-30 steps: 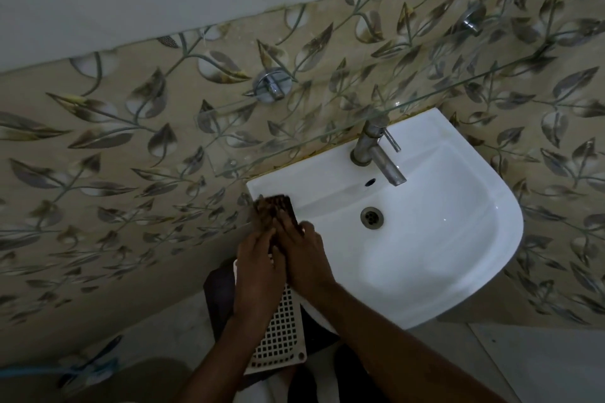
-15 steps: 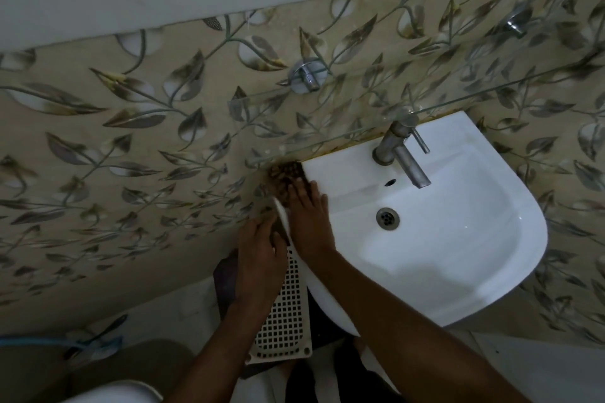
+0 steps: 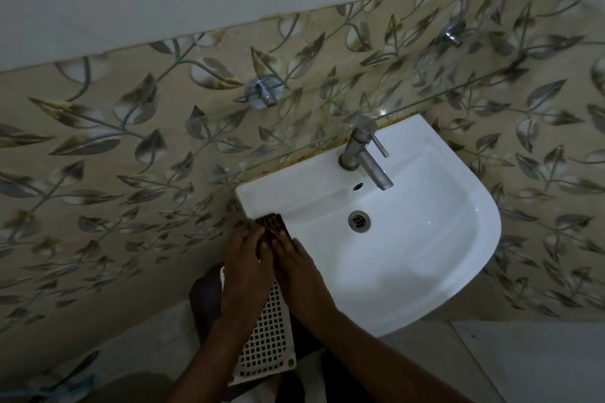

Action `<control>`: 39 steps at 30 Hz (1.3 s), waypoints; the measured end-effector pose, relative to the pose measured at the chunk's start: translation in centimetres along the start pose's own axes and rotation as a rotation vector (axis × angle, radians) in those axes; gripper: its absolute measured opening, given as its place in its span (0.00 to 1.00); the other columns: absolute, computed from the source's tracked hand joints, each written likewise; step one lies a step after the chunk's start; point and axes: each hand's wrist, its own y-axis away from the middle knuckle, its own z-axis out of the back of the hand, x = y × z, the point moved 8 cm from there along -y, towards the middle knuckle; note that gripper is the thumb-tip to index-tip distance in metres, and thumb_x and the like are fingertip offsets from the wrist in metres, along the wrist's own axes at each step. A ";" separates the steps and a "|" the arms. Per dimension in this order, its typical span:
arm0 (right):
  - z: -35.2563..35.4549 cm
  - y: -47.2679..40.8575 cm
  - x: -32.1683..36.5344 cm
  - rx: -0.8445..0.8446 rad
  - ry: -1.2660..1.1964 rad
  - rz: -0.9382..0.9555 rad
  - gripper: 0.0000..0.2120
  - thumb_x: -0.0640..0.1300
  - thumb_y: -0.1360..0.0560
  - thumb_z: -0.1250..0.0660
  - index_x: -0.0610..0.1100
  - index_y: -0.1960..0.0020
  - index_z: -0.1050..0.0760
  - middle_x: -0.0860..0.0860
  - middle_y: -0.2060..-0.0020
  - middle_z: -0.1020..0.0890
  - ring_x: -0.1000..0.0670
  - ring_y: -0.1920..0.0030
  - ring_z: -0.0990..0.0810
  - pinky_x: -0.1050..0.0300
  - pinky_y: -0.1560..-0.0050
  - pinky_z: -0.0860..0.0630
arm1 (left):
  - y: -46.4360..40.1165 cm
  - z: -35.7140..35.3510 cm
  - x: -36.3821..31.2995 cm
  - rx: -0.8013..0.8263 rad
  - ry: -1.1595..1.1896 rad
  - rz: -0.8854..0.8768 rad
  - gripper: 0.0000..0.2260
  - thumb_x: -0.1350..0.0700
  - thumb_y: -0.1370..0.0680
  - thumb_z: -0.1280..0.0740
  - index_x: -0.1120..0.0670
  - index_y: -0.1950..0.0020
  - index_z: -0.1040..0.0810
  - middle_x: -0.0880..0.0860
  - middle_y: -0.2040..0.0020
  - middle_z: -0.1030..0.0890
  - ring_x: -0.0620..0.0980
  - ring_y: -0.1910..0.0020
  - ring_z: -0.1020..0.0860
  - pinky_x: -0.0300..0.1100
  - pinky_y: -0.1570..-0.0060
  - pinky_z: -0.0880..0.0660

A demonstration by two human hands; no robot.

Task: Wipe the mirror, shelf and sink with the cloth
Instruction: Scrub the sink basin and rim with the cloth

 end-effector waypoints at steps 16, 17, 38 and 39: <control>6.8 17.4 -7.8 -0.381 0.353 -0.103 0.18 0.52 0.16 0.48 0.48 0.31 0.29 0.53 0.32 0.24 0.49 0.28 0.34 0.55 0.27 0.45 | 12.2 -13.4 -7.8 0.429 -0.013 -0.654 0.13 0.57 0.19 0.39 0.62 0.39 0.21 0.55 0.43 0.21 0.50 0.44 0.25 0.33 0.31 0.41; 6.9 17.5 -7.5 -0.333 0.382 -0.056 0.18 0.51 0.18 0.44 0.48 0.31 0.29 0.52 0.32 0.24 0.47 0.29 0.32 0.54 0.27 0.44 | 12.3 -13.7 -8.2 0.436 -0.014 -0.682 0.13 0.57 0.19 0.39 0.62 0.39 0.21 0.55 0.43 0.21 0.49 0.44 0.25 0.35 0.32 0.38; 10.7 19.3 -14.3 -0.295 0.361 -0.284 0.26 0.53 0.15 0.57 0.42 0.27 0.33 0.46 0.28 0.27 0.44 0.24 0.39 0.44 0.25 0.43 | 9.7 -14.5 -10.5 0.411 0.072 -0.511 0.14 0.67 0.25 0.30 0.59 0.40 0.20 0.51 0.46 0.23 0.41 0.46 0.30 0.24 0.41 0.35; 10.6 19.4 -14.4 -0.270 0.366 -0.246 0.25 0.52 0.15 0.56 0.42 0.26 0.33 0.46 0.27 0.28 0.44 0.23 0.40 0.45 0.25 0.45 | 9.8 -14.6 -10.5 0.415 0.070 -0.508 0.13 0.67 0.24 0.30 0.58 0.40 0.20 0.51 0.46 0.24 0.40 0.46 0.31 0.24 0.41 0.36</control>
